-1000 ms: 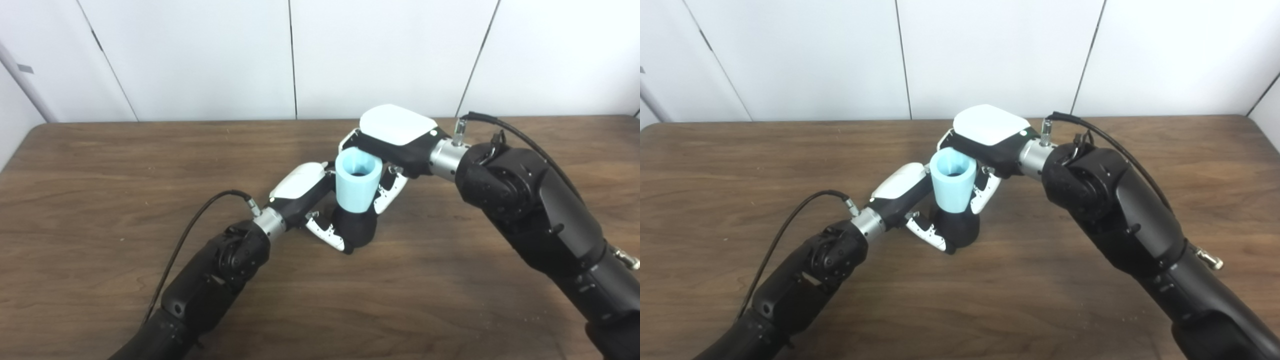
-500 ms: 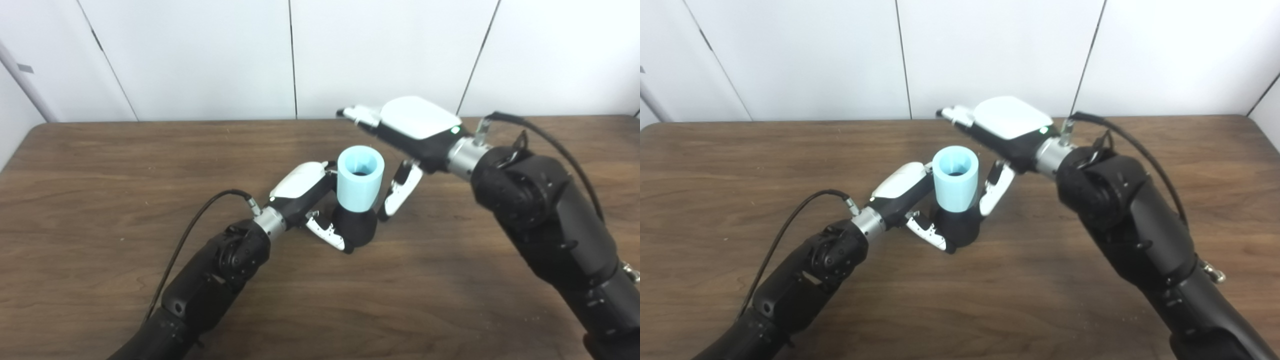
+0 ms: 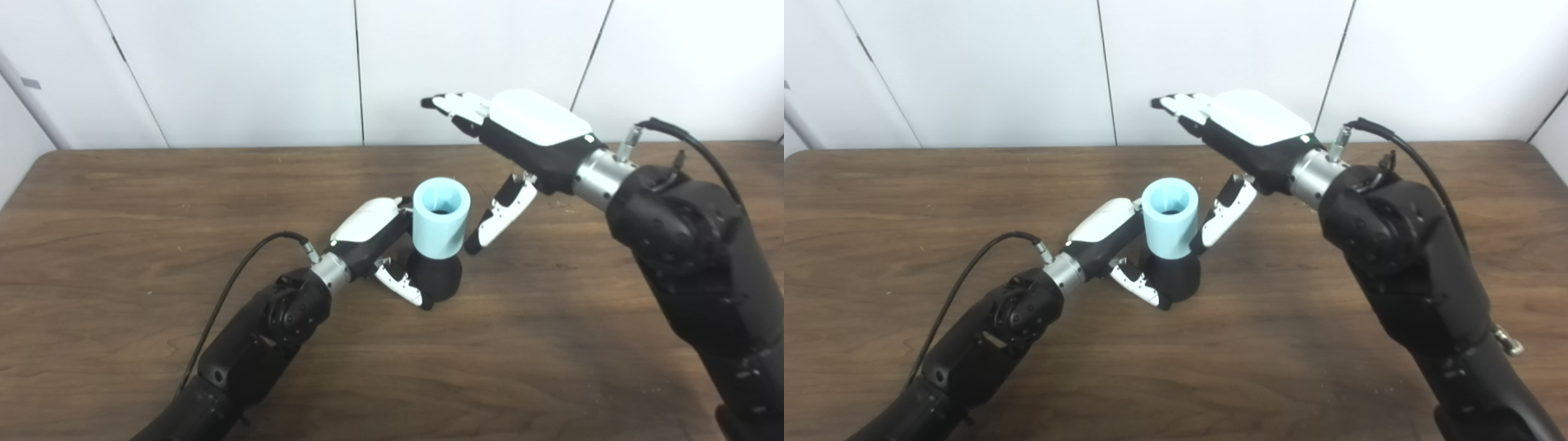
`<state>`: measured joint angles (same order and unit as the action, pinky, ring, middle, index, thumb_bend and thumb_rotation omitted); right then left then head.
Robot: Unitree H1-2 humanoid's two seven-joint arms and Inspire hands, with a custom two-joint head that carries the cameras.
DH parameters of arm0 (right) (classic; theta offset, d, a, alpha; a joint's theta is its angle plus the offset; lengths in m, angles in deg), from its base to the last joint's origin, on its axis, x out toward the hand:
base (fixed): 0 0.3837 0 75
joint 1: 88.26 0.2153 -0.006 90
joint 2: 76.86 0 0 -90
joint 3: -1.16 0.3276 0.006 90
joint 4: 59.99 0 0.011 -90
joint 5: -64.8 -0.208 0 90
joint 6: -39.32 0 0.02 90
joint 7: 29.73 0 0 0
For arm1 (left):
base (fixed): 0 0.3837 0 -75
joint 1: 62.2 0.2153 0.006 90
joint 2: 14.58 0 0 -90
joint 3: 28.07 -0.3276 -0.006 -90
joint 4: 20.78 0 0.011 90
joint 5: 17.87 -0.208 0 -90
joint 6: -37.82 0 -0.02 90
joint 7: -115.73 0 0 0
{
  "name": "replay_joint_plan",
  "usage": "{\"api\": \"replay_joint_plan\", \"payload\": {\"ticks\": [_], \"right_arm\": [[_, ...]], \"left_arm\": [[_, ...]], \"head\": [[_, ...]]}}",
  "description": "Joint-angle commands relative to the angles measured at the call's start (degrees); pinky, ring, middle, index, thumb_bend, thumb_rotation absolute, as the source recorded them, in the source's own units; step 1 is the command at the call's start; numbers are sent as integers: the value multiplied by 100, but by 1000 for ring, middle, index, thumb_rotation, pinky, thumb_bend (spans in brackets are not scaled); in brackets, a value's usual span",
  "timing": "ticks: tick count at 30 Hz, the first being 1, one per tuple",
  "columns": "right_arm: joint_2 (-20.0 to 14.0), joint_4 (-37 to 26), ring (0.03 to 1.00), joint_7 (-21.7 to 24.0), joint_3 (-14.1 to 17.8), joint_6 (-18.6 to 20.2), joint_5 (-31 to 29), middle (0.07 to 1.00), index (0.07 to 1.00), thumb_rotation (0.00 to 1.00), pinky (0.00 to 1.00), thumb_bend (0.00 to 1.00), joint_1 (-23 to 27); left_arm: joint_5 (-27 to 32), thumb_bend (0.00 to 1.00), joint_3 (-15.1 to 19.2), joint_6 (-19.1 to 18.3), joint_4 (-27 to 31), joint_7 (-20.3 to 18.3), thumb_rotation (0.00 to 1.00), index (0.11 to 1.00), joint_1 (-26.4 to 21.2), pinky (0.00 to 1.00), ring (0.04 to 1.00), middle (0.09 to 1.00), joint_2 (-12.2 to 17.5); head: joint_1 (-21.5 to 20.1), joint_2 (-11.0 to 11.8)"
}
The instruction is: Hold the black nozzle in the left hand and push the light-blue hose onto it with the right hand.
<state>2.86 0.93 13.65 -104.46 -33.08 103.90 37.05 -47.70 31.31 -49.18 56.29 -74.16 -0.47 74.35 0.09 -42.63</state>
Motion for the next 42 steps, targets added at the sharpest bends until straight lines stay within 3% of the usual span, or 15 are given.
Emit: {"api": "replay_joint_plan", "payload": {"ticks": [1, 6, 10, 21, 35, 42], "right_arm": [[-149, -230, 1000, 130, 29, -56, -201, 1000, 1000, 341, 933, 1000, 129], [-399, -455, 1000, 632, -170, -113, -713, 1000, 1000, 318, 961, 1000, 123], [-453, -497, 1000, 749, -235, -22, -848, 1000, 1000, 344, 975, 1000, 51], [-489, -461, 1000, 826, -357, 29, -903, 1000, 1000, 530, 1000, 988, -153], [-672, -293, 1000, 685, -370, -226, -983, 1000, 1000, 606, 1000, 894, -530], [-800, -214, 1000, 496, -475, -539, -835, 1000, 1000, 642, 1000, 851, -768]], "left_arm": [[-176, 526, -212, -163, -409, -495, 0, 485, 261, 1000, 593, 481, 119], [-164, 526, -205, -165, -393, -510, 0, 481, 253, 1000, 602, 491, 148], [-155, 525, -206, -170, -394, -519, 0, 479, 239, 1000, 607, 495, 169], [-140, 525, -196, -111, -396, -482, 0, 478, 229, 1000, 605, 496, 173], [-170, 525, -187, -78, -412, -454, 0, 478, 241, 1000, 603, 496, 184], [-163, 525, -178, -123, -376, -491, 0, 478, 238, 1000, 606, 496, 191]], "head": [[-3, 7], [17, 19], [14, 25], [5, 32], [7, 26], [17, -20]]}}
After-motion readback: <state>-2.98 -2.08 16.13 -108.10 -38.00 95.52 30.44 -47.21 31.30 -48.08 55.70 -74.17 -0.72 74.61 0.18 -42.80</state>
